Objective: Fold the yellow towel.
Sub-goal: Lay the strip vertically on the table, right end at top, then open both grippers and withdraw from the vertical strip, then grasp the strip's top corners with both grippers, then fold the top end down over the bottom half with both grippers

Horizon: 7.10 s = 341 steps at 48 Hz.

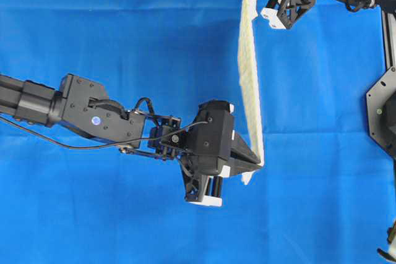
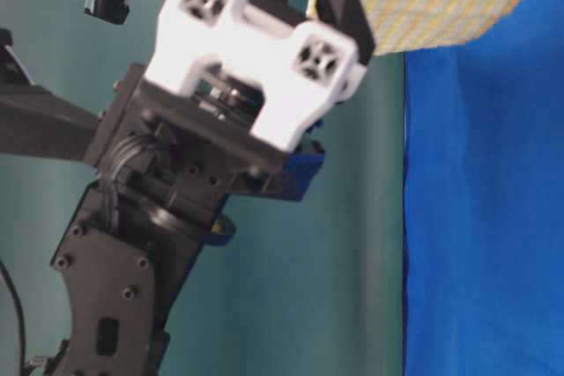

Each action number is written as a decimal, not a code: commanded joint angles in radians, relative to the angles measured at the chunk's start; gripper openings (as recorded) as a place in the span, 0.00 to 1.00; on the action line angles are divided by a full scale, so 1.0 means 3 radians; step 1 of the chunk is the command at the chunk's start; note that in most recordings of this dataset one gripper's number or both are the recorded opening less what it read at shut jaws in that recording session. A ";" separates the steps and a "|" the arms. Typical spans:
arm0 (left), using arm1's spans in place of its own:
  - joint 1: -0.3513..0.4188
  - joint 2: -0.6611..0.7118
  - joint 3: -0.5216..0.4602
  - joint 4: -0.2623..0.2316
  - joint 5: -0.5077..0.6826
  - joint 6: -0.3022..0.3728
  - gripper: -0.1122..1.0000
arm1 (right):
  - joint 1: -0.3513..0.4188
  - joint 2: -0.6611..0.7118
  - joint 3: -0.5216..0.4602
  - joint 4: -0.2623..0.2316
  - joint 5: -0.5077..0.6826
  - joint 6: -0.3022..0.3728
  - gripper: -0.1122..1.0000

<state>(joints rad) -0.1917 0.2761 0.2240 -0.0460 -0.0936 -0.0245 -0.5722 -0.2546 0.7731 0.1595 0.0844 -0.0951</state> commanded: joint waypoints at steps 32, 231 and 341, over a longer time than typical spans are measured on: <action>-0.0153 -0.0593 0.1145 -0.0020 -0.0568 -0.0552 0.12 | 0.0266 0.1048 -0.0941 -0.0010 -0.0026 -0.0010 0.13; 0.2316 0.0240 0.1411 0.0005 -0.0833 0.0143 0.14 | 0.0128 0.1682 -0.0680 0.0225 -0.0491 0.0072 0.15; 0.0000 -0.0593 0.1928 -0.0026 -0.0573 -0.0440 0.14 | 0.2327 0.0992 -0.0061 0.0307 -0.0506 0.0879 0.15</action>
<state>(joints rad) -0.1841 0.0966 0.8268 -0.0506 -0.2608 -0.1519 0.1212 0.0491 0.7731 0.2485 -0.0660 0.1672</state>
